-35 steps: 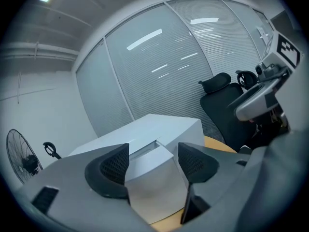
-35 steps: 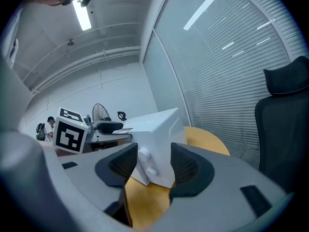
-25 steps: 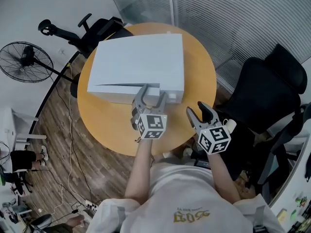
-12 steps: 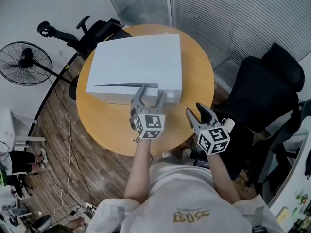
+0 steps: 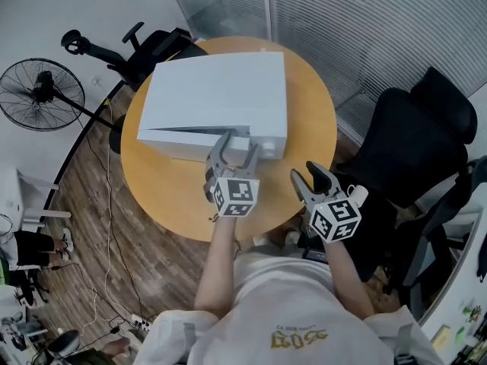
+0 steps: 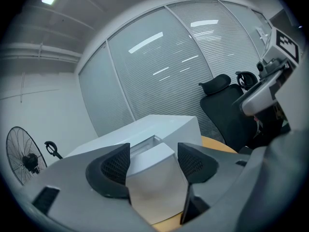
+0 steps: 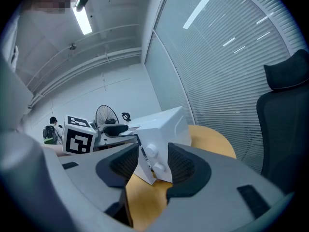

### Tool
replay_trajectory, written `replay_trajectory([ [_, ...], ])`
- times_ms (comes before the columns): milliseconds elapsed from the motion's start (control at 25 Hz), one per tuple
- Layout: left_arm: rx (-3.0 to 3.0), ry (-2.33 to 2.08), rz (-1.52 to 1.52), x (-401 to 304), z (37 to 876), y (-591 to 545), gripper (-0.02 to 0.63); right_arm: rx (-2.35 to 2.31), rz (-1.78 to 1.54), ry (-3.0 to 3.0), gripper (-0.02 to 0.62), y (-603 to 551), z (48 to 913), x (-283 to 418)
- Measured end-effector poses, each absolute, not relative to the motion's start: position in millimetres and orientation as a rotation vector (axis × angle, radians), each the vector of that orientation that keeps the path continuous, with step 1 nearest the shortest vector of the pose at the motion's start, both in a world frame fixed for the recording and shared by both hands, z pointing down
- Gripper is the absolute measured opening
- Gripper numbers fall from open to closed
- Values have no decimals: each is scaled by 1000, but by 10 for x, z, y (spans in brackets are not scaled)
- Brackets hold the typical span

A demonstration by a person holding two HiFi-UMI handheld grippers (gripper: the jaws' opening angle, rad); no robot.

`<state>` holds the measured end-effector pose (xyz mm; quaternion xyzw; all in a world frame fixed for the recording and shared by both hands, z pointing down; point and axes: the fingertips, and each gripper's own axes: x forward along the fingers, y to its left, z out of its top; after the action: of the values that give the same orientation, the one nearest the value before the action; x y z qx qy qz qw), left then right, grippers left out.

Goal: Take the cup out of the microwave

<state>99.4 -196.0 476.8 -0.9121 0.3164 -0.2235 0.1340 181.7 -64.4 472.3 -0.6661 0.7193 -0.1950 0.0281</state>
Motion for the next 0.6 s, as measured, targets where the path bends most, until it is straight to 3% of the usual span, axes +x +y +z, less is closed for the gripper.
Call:
replay_trajectory([
  [600,-2625,937,-647,898,4784,-1790,310,-1988,-614,2306,192,-719,4780,1723],
])
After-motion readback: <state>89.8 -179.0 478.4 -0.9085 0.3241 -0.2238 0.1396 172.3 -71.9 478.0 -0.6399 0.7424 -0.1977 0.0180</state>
